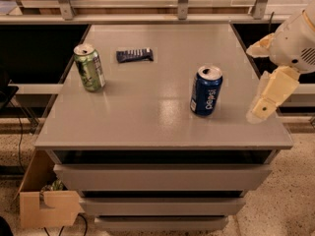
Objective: Knock pepsi can over
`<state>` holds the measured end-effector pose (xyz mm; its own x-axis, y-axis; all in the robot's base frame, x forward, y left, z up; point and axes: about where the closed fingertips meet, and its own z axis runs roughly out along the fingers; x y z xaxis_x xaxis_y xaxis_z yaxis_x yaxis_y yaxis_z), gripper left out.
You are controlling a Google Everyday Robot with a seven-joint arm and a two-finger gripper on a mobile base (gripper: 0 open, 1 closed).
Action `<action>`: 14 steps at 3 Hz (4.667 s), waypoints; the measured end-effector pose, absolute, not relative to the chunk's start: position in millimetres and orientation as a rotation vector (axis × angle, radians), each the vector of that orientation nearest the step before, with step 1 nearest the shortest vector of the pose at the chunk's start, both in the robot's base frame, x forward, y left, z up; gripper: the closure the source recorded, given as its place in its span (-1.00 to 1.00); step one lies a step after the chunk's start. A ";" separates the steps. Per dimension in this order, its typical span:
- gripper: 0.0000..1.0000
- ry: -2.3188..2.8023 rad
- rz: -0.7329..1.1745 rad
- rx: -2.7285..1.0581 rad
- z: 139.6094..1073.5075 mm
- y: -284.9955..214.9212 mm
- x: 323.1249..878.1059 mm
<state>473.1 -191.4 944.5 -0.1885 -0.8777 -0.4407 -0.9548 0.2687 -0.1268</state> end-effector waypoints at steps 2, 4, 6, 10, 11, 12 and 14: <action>-1.00 2.079 0.429 -1.592 915.3 -171.9 492.4; -1.00 1.972 0.527 -1.562 900.9 -159.9 512.8; -1.00 1.862 0.608 -1.436 866.9 -162.0 526.6; -1.00 1.615 0.798 -1.104 849.7 -178.9 545.5; -1.00 1.546 0.831 -1.096 862.4 -170.8 546.0; -1.00 1.506 0.861 -1.108 872.1 -157.0 543.7; -0.20 1.483 0.926 -1.130 873.1 -136.4 541.9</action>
Offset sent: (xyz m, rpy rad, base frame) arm 0.0158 0.0150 -0.0235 0.1127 0.0358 0.0061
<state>541.9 -136.4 873.1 -0.0501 -0.1872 -0.9810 -0.9638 0.2666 -0.0016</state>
